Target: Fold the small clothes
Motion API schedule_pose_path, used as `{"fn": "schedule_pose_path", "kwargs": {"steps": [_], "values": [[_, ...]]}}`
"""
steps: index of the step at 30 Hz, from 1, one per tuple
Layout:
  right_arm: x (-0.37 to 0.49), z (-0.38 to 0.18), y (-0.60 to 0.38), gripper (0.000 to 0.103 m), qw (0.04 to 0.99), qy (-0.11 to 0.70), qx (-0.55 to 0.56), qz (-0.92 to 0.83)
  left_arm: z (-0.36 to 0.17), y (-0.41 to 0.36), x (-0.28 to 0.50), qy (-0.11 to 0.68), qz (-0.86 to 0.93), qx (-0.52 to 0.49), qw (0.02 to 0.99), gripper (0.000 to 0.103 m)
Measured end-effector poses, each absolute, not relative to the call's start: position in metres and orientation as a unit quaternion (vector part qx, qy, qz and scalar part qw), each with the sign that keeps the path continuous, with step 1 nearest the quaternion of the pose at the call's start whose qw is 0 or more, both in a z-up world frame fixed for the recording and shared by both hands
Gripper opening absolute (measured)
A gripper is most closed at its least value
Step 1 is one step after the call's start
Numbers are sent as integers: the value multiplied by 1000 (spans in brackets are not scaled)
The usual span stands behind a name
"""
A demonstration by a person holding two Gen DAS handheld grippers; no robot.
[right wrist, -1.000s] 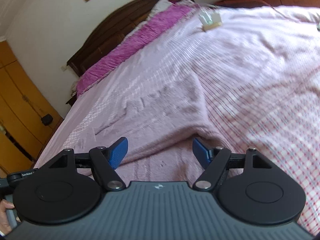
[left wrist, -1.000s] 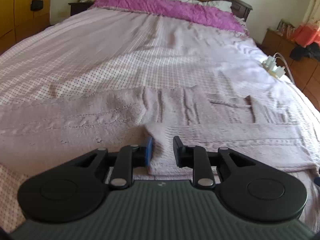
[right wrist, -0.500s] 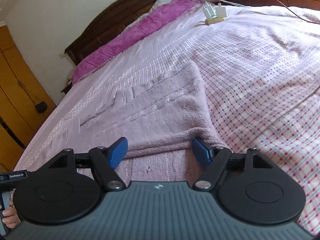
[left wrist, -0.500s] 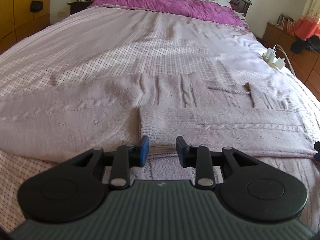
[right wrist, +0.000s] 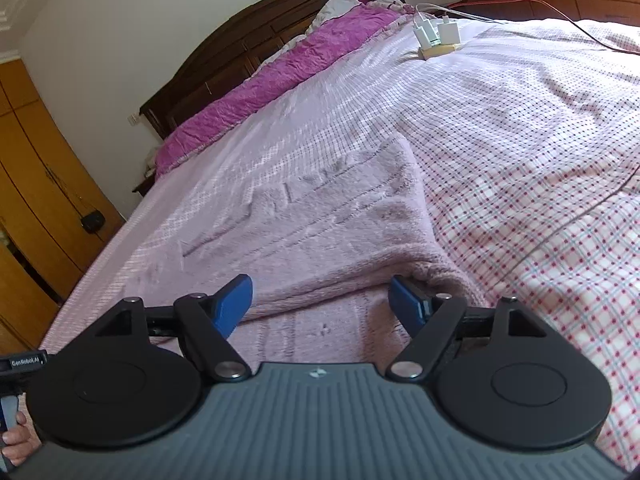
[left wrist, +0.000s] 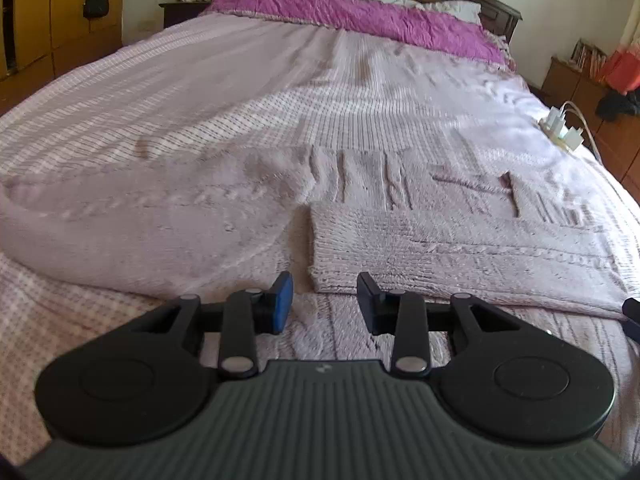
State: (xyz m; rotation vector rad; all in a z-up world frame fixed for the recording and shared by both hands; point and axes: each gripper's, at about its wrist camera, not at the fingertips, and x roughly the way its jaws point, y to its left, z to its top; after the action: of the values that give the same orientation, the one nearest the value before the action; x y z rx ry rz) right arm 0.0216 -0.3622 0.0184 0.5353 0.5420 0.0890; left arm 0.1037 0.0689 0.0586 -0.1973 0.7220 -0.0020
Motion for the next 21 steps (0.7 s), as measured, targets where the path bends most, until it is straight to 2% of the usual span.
{"fn": "schedule_pose_path", "kwargs": {"steps": [12,21], "values": [[-5,40,-348,82,929,255,258,71,84,121,51,317,68,-114,939,38],[-13,34,-335,82,926,275,246,73,66,171,30,296,110,-180,932,38]]}}
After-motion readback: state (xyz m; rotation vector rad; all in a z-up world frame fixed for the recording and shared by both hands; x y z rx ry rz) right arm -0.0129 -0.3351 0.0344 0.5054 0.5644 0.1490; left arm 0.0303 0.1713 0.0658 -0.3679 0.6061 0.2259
